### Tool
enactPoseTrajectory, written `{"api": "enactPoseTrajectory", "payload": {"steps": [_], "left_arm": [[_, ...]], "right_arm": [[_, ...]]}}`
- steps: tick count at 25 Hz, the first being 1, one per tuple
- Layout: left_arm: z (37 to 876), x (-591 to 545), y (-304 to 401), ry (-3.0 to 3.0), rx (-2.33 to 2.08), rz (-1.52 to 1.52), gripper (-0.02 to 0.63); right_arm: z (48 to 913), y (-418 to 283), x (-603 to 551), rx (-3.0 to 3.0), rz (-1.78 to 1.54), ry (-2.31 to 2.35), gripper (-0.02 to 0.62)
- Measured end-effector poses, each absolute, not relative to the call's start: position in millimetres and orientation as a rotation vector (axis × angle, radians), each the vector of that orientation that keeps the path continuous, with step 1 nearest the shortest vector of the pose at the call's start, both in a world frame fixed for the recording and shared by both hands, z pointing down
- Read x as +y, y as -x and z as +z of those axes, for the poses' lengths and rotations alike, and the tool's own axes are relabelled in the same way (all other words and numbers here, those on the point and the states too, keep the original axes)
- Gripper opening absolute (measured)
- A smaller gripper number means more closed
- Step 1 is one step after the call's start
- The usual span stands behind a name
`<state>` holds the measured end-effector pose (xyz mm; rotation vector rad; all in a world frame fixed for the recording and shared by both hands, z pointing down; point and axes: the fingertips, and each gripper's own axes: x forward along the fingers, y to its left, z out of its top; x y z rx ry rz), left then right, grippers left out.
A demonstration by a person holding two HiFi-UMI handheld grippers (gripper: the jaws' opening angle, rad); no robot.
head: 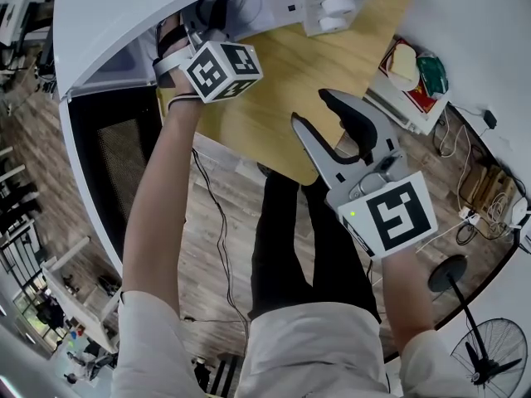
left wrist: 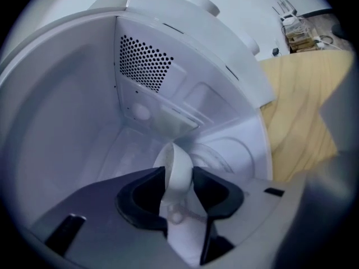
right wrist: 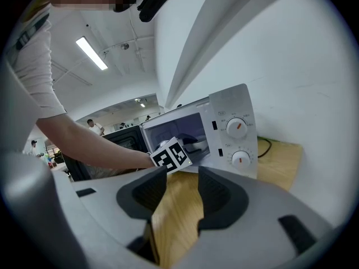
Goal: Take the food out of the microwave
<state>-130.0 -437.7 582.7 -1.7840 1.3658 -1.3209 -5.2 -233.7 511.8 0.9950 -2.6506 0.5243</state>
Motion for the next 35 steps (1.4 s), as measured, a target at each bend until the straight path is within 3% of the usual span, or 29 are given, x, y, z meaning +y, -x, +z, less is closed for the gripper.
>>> {"api": "enactPoseTrajectory", "payload": {"steps": [35], "left_arm": [[575, -405, 125, 1.610, 1.120, -1.486, 0.117]], "right_arm": [[494, 2, -223, -2.666, 0.560, -0.965, 0.153]]}}
